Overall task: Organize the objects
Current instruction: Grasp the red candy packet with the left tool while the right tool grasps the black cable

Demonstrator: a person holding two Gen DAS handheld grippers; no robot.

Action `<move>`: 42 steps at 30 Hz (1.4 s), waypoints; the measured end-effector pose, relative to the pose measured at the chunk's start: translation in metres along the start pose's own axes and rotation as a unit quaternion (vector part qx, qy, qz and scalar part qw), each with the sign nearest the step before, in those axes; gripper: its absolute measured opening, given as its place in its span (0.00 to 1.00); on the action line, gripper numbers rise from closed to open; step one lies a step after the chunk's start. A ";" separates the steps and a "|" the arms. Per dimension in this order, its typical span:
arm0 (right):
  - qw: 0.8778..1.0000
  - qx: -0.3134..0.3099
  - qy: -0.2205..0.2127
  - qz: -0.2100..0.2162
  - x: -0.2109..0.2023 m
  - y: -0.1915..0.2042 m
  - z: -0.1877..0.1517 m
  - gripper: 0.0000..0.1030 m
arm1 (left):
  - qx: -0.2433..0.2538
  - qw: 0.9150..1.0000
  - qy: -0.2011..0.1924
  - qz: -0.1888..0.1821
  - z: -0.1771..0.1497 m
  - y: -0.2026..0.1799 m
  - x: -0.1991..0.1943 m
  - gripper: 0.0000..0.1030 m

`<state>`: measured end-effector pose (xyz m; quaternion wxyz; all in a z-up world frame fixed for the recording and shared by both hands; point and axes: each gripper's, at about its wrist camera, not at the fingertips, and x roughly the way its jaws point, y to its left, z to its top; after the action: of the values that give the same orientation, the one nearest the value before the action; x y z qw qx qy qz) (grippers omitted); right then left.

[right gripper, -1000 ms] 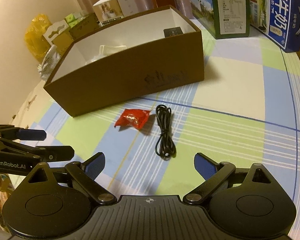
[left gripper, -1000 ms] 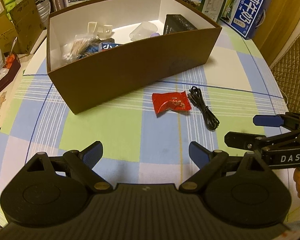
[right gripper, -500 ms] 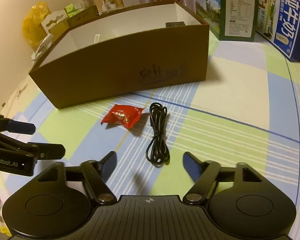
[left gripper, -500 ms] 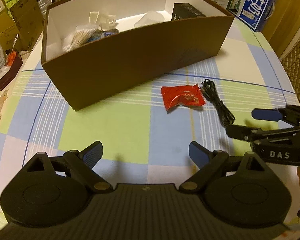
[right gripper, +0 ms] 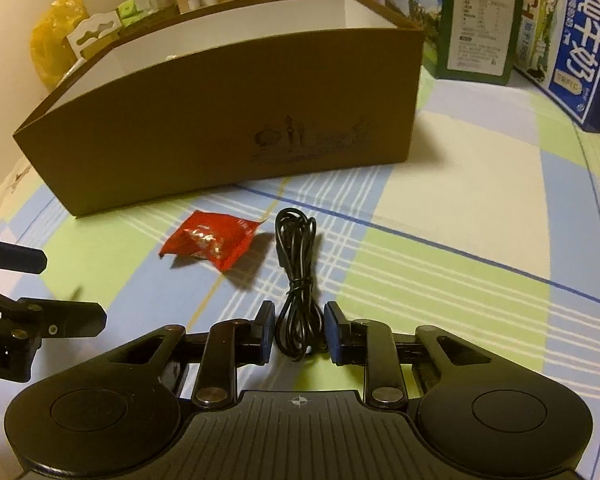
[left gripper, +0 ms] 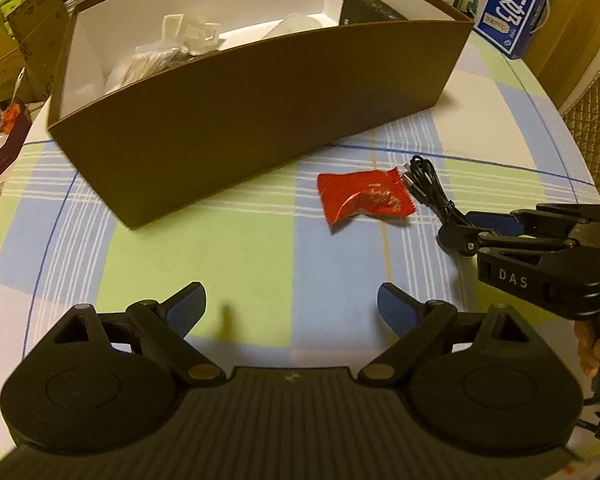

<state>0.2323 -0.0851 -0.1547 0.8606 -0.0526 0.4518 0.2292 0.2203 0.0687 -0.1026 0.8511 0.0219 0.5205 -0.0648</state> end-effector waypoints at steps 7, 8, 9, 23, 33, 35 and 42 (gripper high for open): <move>0.999 0.031 -0.008 -0.042 -0.010 -0.020 -0.006 0.22 | 0.005 1.000 -0.012 -0.024 0.014 -0.010 0.015 0.88; 0.998 0.036 -0.008 -0.048 -0.011 -0.023 -0.006 0.22 | 0.005 0.999 -0.016 -0.028 0.018 -0.012 0.018 0.88; 0.998 0.042 -0.009 -0.052 -0.012 -0.027 -0.006 0.22 | 0.004 0.999 -0.020 -0.032 0.021 -0.014 0.021 0.88; 0.995 0.083 -0.010 -0.054 -0.019 -0.049 -0.005 0.28 | -0.005 0.999 -0.018 -0.049 0.053 -0.030 0.072 0.76; 0.997 0.050 -0.021 -0.060 -0.004 -0.046 0.008 0.37 | 0.047 0.997 -0.040 -0.039 0.046 -0.039 0.070 0.38; 0.997 0.036 -0.023 -0.064 0.000 -0.043 0.011 0.36 | 0.045 0.997 -0.041 -0.041 0.043 -0.036 0.067 0.37; 0.998 -0.010 -0.016 -0.055 0.005 -0.027 0.012 0.15 | 0.025 0.998 -0.037 -0.036 0.029 -0.020 0.056 0.36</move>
<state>0.2554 -0.1036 -0.1550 0.8784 -0.0822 0.4321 0.1870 0.2688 0.0408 -0.1387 0.8661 0.0221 0.4873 -0.1089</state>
